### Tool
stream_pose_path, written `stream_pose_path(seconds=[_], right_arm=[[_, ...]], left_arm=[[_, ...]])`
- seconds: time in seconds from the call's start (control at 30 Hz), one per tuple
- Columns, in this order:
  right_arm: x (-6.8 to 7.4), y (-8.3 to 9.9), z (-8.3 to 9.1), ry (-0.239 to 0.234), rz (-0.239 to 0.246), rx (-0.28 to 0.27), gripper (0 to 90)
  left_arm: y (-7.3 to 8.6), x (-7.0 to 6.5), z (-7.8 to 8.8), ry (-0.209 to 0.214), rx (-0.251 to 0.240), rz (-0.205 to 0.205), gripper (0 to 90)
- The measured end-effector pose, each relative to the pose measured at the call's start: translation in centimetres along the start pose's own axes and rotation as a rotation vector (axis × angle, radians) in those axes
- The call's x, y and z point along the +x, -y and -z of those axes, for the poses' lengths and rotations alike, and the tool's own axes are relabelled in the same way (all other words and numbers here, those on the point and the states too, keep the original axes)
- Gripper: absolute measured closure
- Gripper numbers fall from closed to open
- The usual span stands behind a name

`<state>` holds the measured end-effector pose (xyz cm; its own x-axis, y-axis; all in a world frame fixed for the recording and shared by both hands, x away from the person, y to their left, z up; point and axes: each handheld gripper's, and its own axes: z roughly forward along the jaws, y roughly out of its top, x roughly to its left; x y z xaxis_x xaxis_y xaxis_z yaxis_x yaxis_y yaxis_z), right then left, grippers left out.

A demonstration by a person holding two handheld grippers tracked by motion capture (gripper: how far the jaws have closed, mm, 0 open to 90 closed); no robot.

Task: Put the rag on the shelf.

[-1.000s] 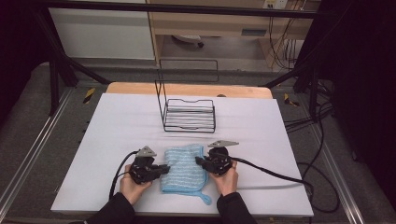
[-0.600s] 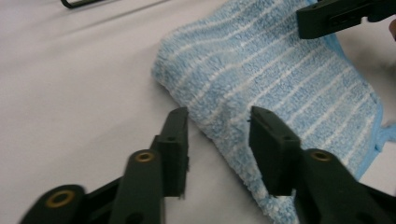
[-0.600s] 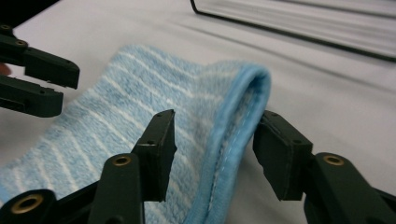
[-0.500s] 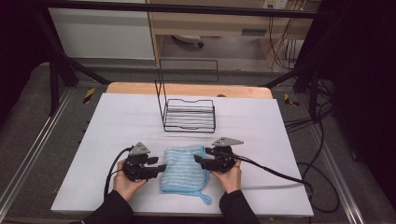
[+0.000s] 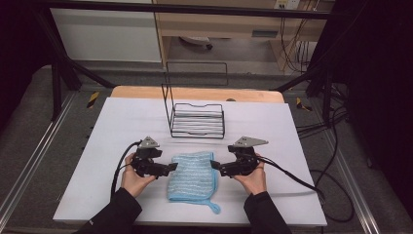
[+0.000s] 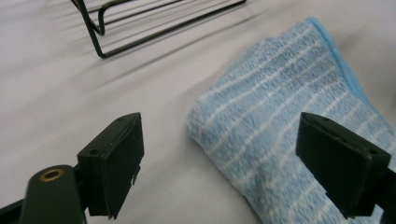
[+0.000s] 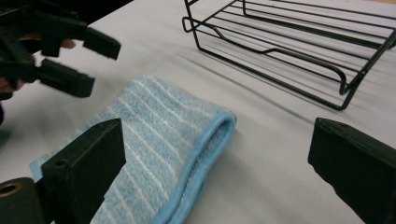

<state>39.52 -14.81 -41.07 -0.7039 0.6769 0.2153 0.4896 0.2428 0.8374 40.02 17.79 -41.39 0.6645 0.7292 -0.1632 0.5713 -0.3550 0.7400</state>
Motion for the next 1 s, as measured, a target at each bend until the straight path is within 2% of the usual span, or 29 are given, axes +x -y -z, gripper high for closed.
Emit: stream_pose_path(seconds=[0.17,0.23,0.33,0.47,0.67,0.8,1.0], right_arm=[[-0.6,1.2,1.3,0.005,0.010,0.016,2.3],[-0.9,1.9,1.8,0.009,0.002,0.021,2.3],[-1.3,2.9,2.3,0.014,-0.010,0.024,2.3],[-1.6,3.6,2.6,0.020,-0.022,0.030,2.2],[-1.5,3.7,2.4,0.019,-0.020,0.033,2.4],[-1.4,3.9,2.2,0.028,-0.017,0.046,2.5],[-1.4,4.0,1.9,0.026,-0.015,0.049,2.8]], left_arm=[[-1.0,0.4,-1.1,-0.029,0.011,0.019,15.0],[-1.2,0.7,-1.6,-0.038,0.015,0.040,17.5],[-1.2,1.1,-2.4,-0.044,0.047,0.070,25.5],[-0.8,1.2,-3.2,-0.041,0.097,0.074,38.1],[-0.5,1.2,-3.9,-0.021,0.127,0.099,53.6],[-0.2,0.9,-4.1,-0.011,0.120,0.108,65.1],[-0.1,0.8,-4.2,-0.009,0.127,0.113,69.8]])
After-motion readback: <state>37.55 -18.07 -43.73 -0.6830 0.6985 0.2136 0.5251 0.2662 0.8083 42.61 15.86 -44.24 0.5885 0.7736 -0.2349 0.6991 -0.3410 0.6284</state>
